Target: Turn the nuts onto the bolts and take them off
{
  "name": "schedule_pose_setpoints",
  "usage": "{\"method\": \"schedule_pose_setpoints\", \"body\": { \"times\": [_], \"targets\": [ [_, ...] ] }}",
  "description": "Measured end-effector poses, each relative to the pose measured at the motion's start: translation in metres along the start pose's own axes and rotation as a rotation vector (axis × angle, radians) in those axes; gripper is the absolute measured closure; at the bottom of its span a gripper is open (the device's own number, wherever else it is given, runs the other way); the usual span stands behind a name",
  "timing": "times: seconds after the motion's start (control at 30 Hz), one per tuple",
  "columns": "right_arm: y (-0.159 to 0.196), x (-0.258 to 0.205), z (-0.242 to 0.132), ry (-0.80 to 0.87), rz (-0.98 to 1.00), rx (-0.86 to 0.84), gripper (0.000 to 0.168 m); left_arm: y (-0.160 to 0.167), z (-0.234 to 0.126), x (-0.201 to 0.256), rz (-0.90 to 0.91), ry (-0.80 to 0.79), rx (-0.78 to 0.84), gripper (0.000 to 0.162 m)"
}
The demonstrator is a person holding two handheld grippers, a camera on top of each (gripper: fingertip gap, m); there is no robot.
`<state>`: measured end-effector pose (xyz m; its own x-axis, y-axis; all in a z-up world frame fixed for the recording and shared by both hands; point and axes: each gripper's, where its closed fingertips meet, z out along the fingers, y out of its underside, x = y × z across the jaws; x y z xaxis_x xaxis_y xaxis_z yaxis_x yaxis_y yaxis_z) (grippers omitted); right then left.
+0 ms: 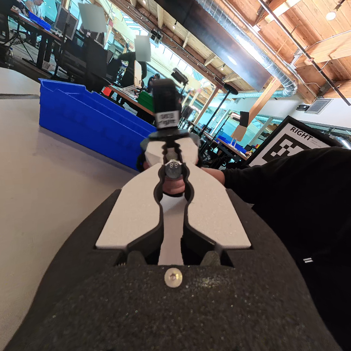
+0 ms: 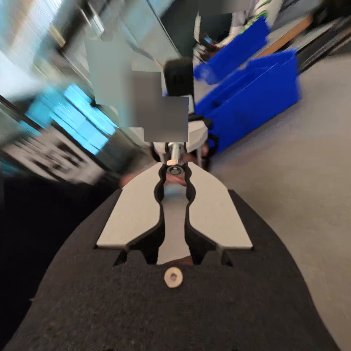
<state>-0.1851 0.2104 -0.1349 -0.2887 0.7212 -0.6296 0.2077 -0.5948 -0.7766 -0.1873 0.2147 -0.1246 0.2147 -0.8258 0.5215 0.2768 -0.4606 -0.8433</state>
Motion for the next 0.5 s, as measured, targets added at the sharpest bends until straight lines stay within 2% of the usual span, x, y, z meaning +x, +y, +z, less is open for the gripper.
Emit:
{"method": "schedule_pose_setpoints", "body": {
  "times": [0.07,0.1,0.13,0.17,0.23,0.4,0.5],
  "targets": [
    [-0.017,0.000,-0.003,-0.202,0.416,0.143,0.150,0.002,0.001,-0.003,0.014,-0.028,-0.012,0.145],
    [-0.018,0.000,-0.003,-0.264,0.507,0.166,0.150,0.002,0.001,-0.004,0.020,-0.038,-0.011,0.145],
    [-0.016,-0.001,-0.002,-0.280,0.485,0.169,0.149,0.002,0.000,-0.003,0.007,-0.026,-0.005,0.145],
    [-0.012,0.002,-0.001,-0.231,0.405,0.161,0.147,0.001,-0.001,-0.004,-0.006,-0.022,0.002,0.145],
    [-0.005,0.008,0.003,-0.075,0.190,0.122,0.121,-0.001,-0.004,-0.007,-0.010,-0.030,0.016,0.145],
    [0.002,0.025,-0.002,0.355,-0.535,-0.050,0.121,-0.001,-0.005,-0.005,-0.016,-0.016,0.007,0.145],
    [0.003,0.023,-0.006,0.493,-0.892,-0.117,0.125,0.006,0.000,-0.005,-0.019,-0.009,-0.028,0.145]
  ]
}}
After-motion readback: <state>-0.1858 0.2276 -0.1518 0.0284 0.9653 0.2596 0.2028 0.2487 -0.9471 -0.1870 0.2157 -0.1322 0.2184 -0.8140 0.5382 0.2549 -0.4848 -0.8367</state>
